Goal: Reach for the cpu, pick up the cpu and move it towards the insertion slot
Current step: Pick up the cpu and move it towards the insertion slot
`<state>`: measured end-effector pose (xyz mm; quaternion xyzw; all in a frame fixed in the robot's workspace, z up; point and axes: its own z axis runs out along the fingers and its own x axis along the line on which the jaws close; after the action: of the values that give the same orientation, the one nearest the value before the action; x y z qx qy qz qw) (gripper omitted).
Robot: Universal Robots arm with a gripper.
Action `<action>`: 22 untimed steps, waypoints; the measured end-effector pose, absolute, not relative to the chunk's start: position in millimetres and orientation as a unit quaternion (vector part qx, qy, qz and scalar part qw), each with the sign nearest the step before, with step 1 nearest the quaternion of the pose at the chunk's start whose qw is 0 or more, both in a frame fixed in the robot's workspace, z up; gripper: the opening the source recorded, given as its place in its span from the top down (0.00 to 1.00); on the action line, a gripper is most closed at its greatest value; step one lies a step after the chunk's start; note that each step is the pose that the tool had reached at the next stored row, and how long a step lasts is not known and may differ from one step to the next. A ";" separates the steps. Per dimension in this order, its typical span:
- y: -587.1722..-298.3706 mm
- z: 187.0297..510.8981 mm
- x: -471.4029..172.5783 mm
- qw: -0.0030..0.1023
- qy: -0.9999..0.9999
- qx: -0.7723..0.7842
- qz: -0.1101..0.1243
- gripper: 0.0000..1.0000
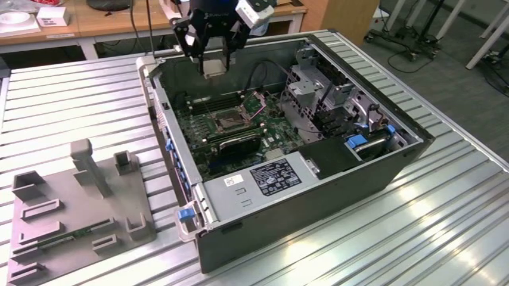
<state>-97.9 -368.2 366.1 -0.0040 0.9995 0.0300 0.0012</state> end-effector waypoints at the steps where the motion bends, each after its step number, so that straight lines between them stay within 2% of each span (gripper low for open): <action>1: -367.8 366.0 -97.9 0.001 1.000 -0.004 0.030 0.45; 22: -356.5 364.2 -97.8 0.001 1.000 -0.004 0.030 0.45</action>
<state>-97.8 -356.5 364.2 -0.0040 0.9995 0.0301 0.0015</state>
